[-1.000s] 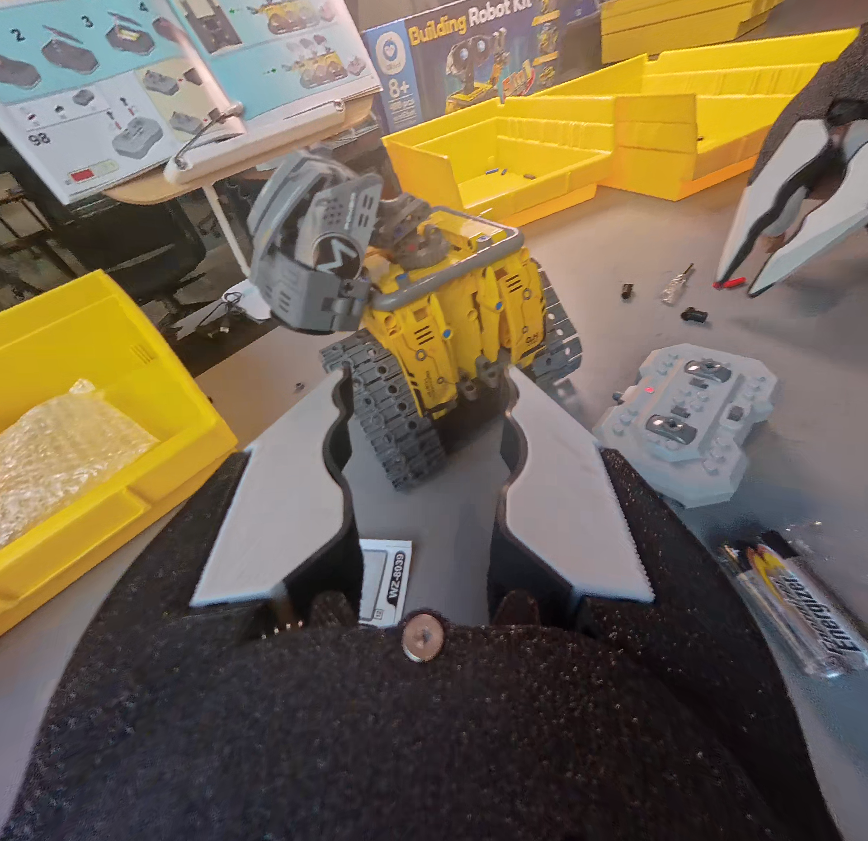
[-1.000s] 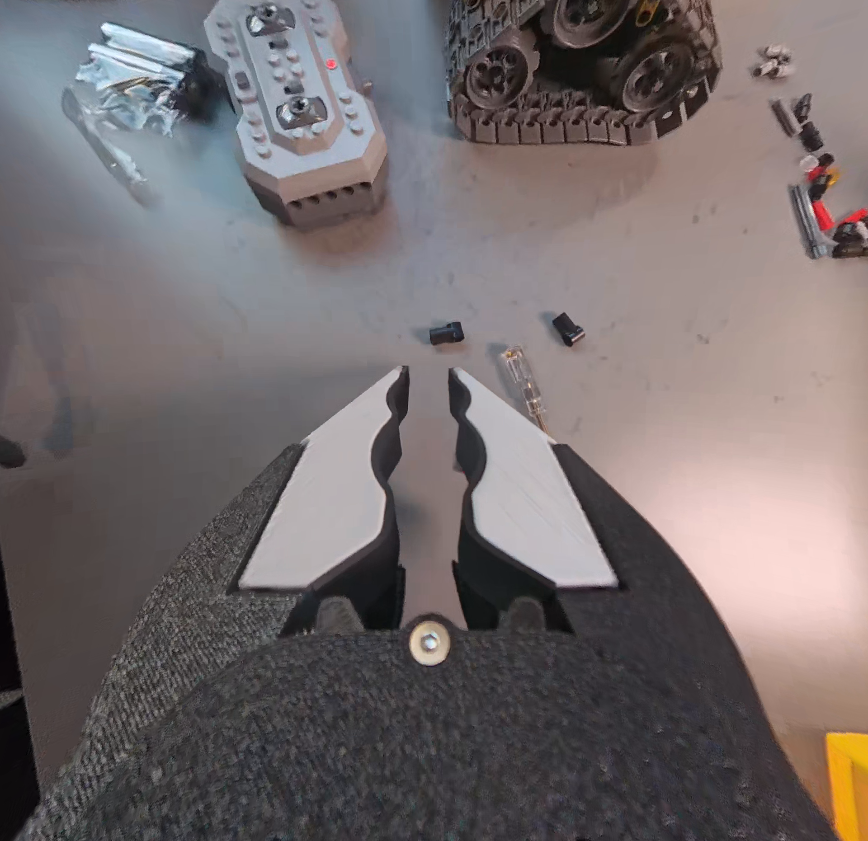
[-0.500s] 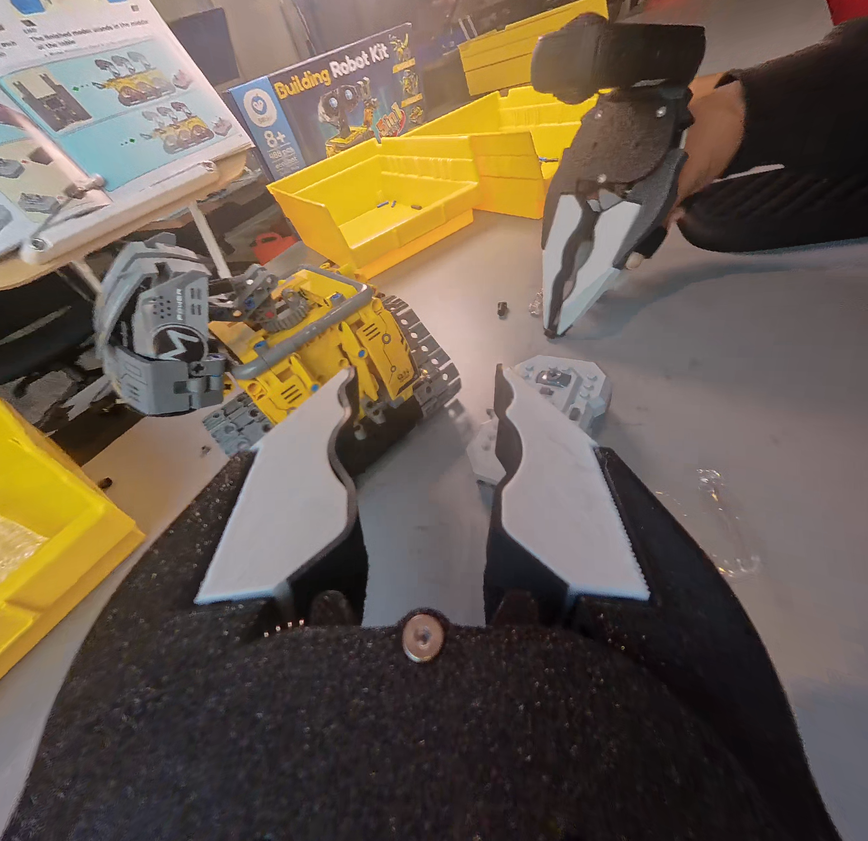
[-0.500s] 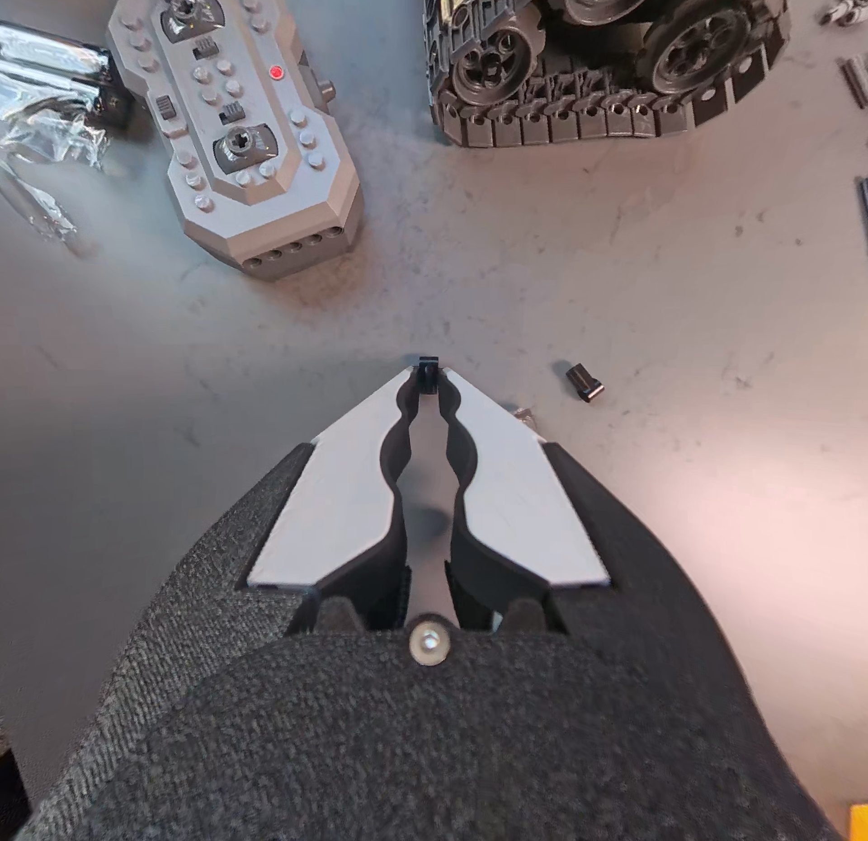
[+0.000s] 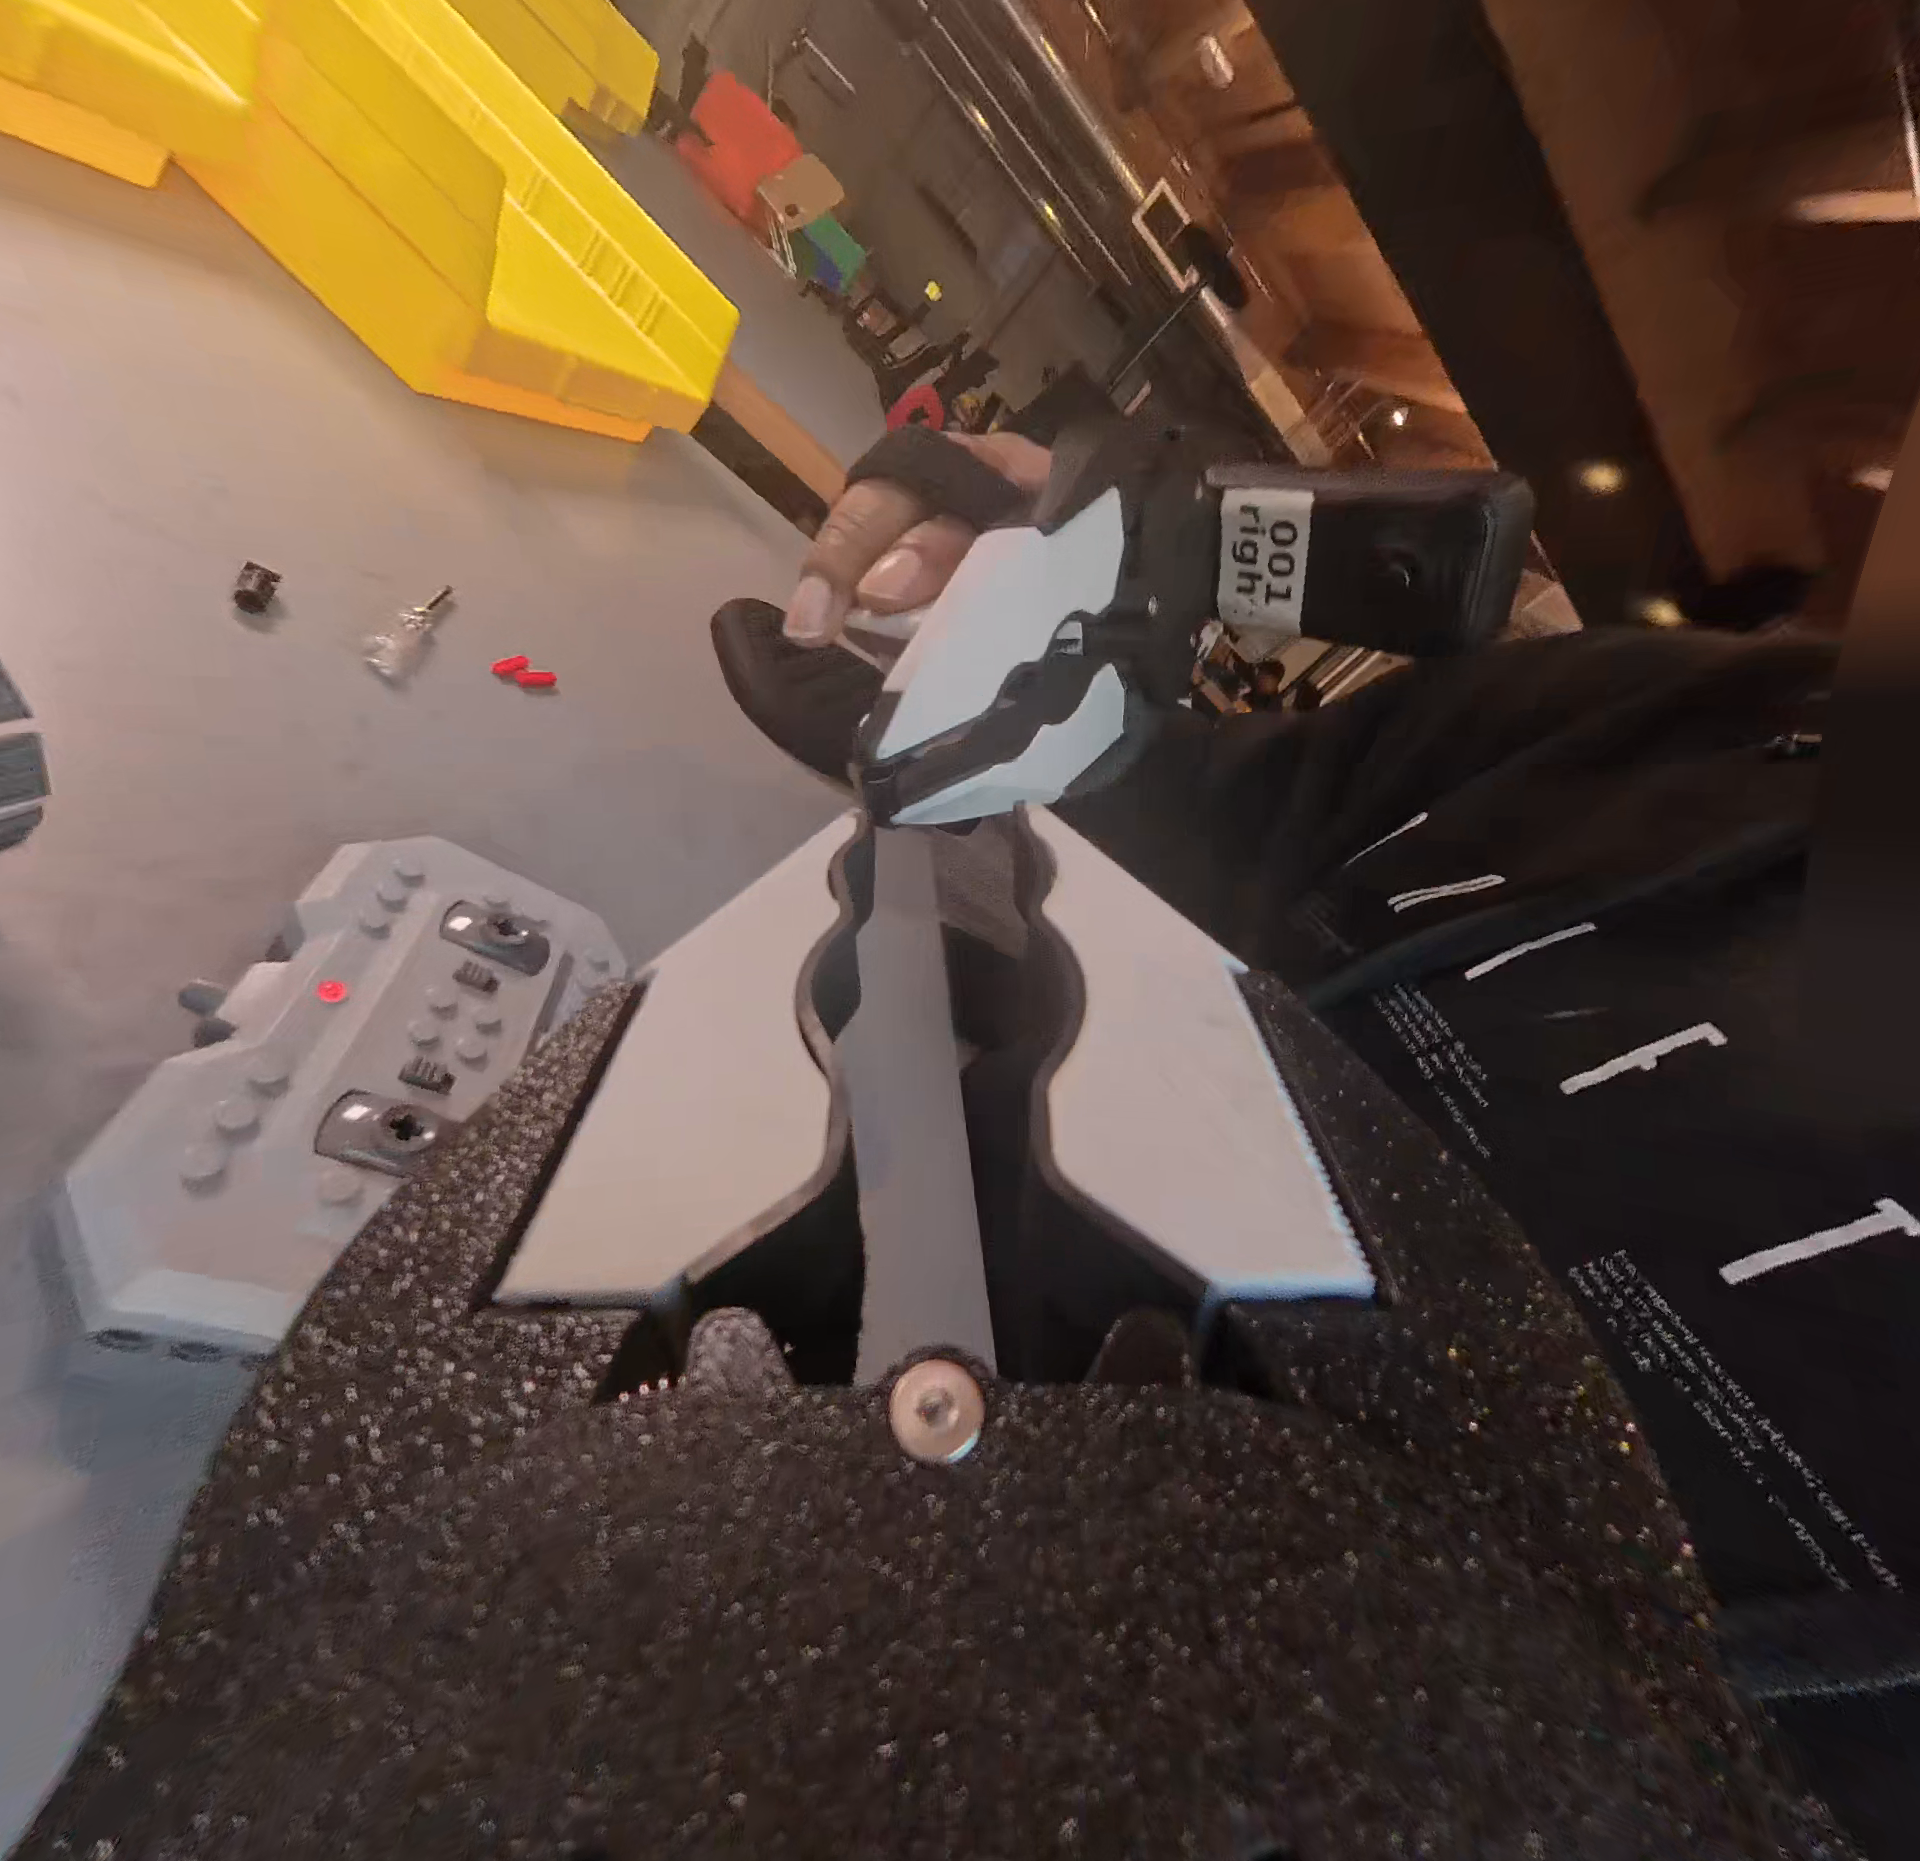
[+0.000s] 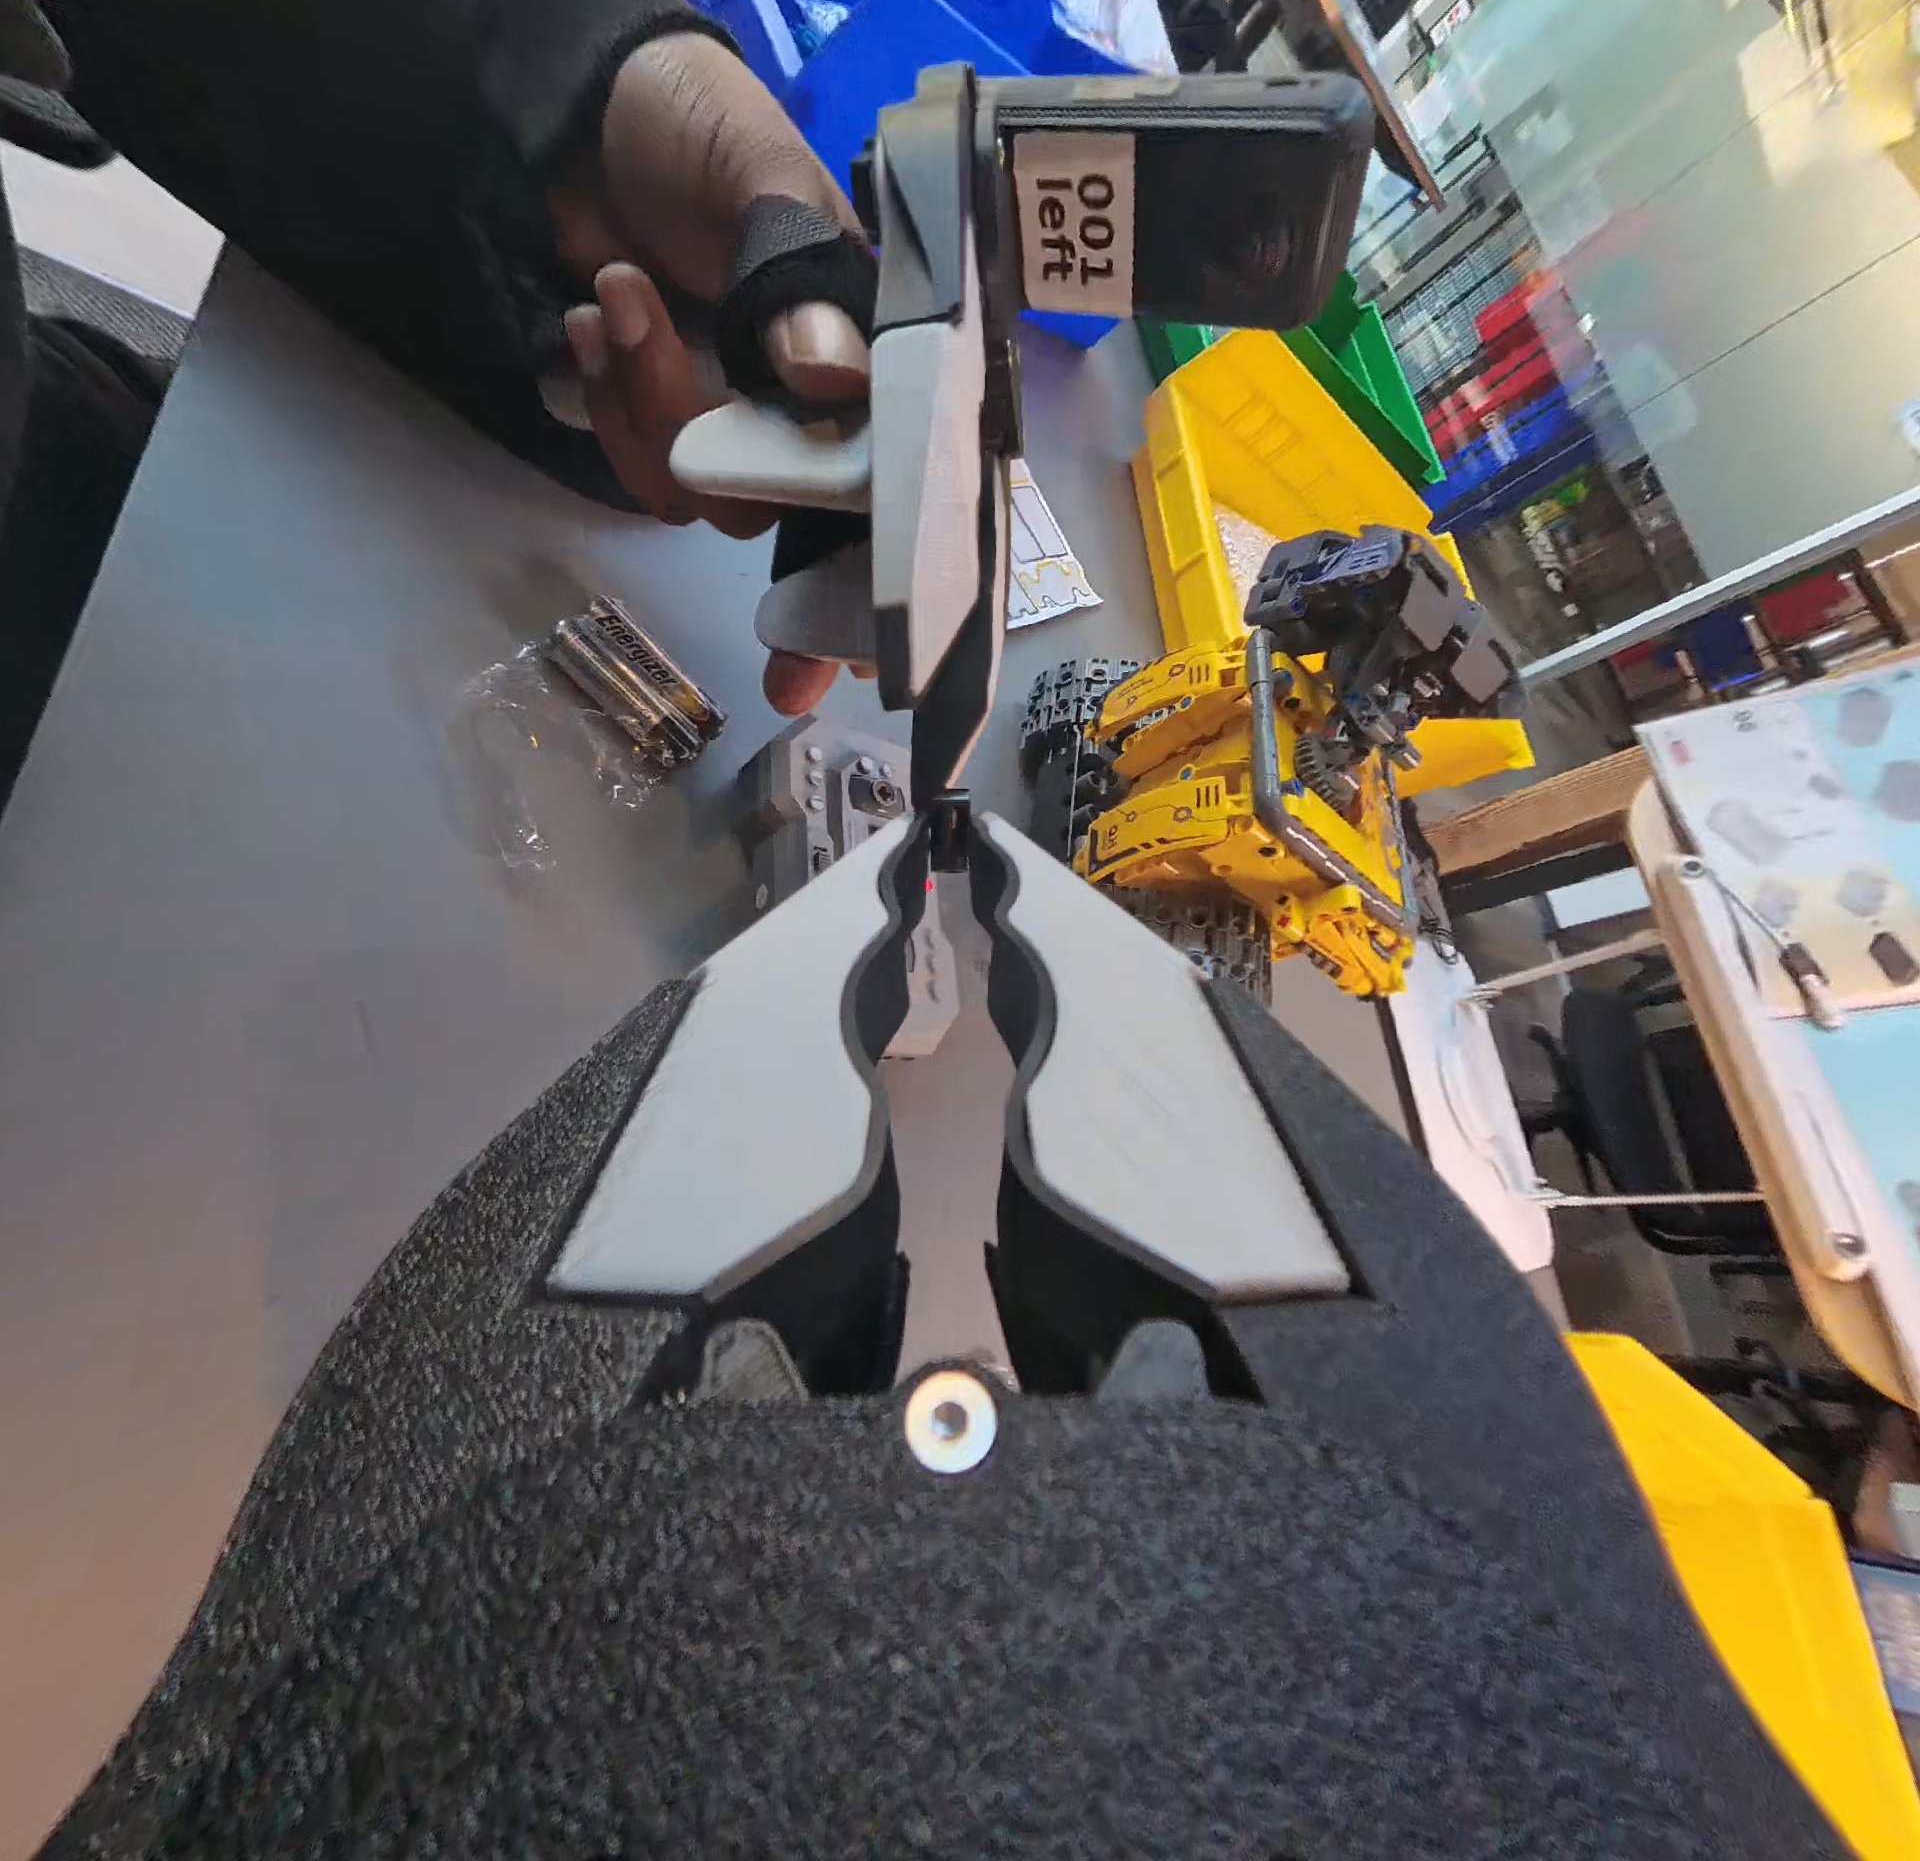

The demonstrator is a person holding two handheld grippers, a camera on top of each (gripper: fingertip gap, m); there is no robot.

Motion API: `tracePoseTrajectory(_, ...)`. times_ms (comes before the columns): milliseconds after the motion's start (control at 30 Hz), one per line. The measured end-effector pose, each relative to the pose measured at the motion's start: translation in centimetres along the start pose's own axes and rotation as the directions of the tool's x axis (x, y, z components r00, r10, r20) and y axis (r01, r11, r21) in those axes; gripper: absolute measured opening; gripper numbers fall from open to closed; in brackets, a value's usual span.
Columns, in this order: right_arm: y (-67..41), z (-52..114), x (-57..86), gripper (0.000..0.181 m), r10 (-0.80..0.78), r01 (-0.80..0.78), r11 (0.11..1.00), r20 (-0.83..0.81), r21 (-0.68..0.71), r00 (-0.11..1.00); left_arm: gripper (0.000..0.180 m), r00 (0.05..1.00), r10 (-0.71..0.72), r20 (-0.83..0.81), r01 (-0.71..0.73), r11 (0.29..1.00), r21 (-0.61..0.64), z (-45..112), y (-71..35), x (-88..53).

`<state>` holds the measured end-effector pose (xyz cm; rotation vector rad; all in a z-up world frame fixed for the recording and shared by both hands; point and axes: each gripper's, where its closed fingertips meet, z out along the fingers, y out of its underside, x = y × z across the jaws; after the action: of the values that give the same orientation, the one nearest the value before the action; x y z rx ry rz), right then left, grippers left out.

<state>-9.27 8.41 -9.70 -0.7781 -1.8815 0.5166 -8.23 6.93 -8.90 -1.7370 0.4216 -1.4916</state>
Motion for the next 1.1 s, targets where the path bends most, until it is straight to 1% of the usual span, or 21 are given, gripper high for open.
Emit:
tracePoseTrajectory(67, -0.4, 0.1, -0.1, 0.007, -0.042, 0.042, 0.999, -0.008, 0.003, 0.999, 0.018, 0.999, -0.028, 0.021, 0.028, 0.999, 0.027, -0.1, -0.2, -0.5)
tracePoseTrajectory(200, -1.2, 0.2, -0.2, 0.007, -0.066, 0.067, 0.998, -0.009, 0.019, 0.998, 0.010, 0.999, -0.022, 0.024, 0.021, 0.999, 0.038, -0.1, -0.3, -0.4)
tracePoseTrajectory(333, -1.5, 0.2, -0.1, 0.007, -0.078, 0.079, 0.996, -0.020, 0.036, 0.997, 0.007, 1.000, -0.003, 0.008, 0.003, 0.999, 0.039, -0.1, -0.4, -0.1)
tracePoseTrajectory(433, -2.1, 0.0, 0.0, 0.008, -0.027, 0.029, 0.995, -0.023, 0.096, 0.999, 0.006, 0.998, -0.002, -0.055, 0.005, 0.998, 0.056, -0.3, -0.6, 0.6)
tracePoseTrajectory(500, -2.5, -0.3, 0.0, 0.009, 0.030, -0.029, 0.989, -0.001, 0.148, 1.000, 0.006, 0.992, -0.031, -0.119, 0.039, 0.997, 0.065, -0.4, -0.6, 1.2)
tracePoseTrajectory(633, -2.8, -0.7, -0.5, 0.007, 0.071, -0.079, 0.978, 0.048, 0.192, 0.996, 0.007, 0.979, -0.065, -0.194, 0.079, 0.995, 0.062, -0.4, -0.3, 1.9)
tracePoseTrajectory(867, -2.8, -0.8, -0.8, 0.006, 0.068, -0.078, 0.979, 0.058, 0.186, 0.996, 0.006, 0.978, -0.068, -0.196, 0.080, 0.995, 0.053, -0.2, -0.1, 1.9)
tracePoseTrajectory(933, -2.8, -0.7, -1.0, 0.006, 0.088, -0.099, 0.976, 0.064, 0.192, 0.994, 0.006, 0.987, -0.031, -0.160, 0.037, 0.999, 0.034, -0.3, 0.2, 1.8)
tracePoseTrajectory(1000, -2.4, -0.2, -1.0, 0.007, 0.164, -0.176, 0.966, 0.079, 0.190, 0.983, 0.006, 0.996, 0.063, -0.063, -0.063, 0.998, 0.003, -1.0, 0.1, 1.1)
tracePoseTrajectory(1033, -1.9, 0.1, -0.9, 0.010, 0.205, -0.218, 0.960, 0.091, 0.173, 0.975, 0.006, 0.992, 0.123, 0.033, -0.122, 0.992, -0.028, -1.8, 0.0, 0.0)
tracePoseTrajectory(1100, 0.5, 1.0, -0.6, 0.017, 0.309, -0.316, 0.946, 0.096, 0.075, 0.946, 0.006, 0.927, 0.264, 0.266, -0.233, 0.962, -0.144, -4.4, -0.1, -3.3)
